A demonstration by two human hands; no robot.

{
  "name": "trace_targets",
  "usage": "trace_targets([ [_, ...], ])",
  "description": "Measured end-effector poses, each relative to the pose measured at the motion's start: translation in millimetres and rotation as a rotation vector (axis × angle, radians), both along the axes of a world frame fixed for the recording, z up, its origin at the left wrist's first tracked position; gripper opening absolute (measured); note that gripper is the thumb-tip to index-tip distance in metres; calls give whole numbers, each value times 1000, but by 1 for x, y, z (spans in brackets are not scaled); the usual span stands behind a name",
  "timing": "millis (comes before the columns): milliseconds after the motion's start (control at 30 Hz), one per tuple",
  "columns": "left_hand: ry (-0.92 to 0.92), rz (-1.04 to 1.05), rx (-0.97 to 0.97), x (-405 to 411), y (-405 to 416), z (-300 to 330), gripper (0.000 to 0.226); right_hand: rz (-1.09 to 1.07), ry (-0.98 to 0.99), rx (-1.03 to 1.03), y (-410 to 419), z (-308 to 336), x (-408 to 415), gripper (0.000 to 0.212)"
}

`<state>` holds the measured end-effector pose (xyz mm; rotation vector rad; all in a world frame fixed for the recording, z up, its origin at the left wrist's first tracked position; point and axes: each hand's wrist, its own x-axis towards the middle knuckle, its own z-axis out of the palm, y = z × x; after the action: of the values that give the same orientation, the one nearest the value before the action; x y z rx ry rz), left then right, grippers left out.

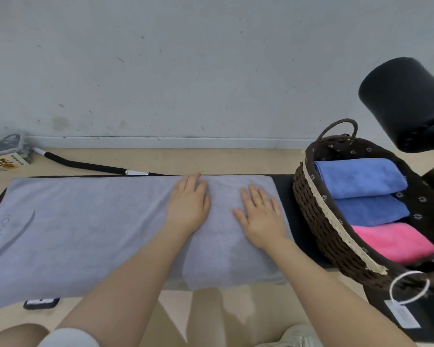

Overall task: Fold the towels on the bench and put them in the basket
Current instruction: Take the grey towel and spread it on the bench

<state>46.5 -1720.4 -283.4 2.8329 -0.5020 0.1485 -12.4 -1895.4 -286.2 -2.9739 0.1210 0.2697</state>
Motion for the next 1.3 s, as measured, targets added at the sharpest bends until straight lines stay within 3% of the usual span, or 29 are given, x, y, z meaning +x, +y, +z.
trace_targets([
  [67, -1, 46, 17, -15, 2, 6, 47, -84, 0, -21, -20, 3, -18, 66],
  [167, 144, 34, 29, -46, -1, 3, 87, -160, 7, 32, -36, 4, -49, 67],
  [233, 208, -38, 101, -70, -3, -1, 97, -157, 15, 40, -38, 4, -62, 68],
  [367, 223, -221, 162, -109, -13, 1, 70, -116, -37, 164, -40, 22, -81, 59],
  [500, 114, -314, 153, -136, -22, 3, 59, -343, -425, 349, -44, 33, -111, 24],
  [567, 131, -341, 154, -147, -25, 1, 59, -499, -321, 389, -46, 21, -128, 29],
  [700, -7, -271, 185, -161, -19, 0, 53, -628, 253, 722, -48, -12, -143, 17],
  [867, -13, -307, 229, -157, 6, -2, 48, -773, 214, 1076, -34, -20, -135, 52],
  [1000, 21, -327, 333, -156, 19, -11, 56, -731, 209, 1308, -25, -25, -140, 38],
  [1100, 57, -345, 283, -157, 15, -11, 58, -687, 132, 1237, -19, -26, -143, 28],
  [1167, 86, -336, 273, -157, 14, -12, 60, -602, -23, 998, -16, -22, -145, 12],
  [1233, 50, -325, 252, -155, 14, -15, 61, -403, -201, 823, -7, -7, -144, 16],
  [1300, 112, -336, 141, -152, 17, -15, 66, -204, -316, 787, 13, 20, -140, 18],
])
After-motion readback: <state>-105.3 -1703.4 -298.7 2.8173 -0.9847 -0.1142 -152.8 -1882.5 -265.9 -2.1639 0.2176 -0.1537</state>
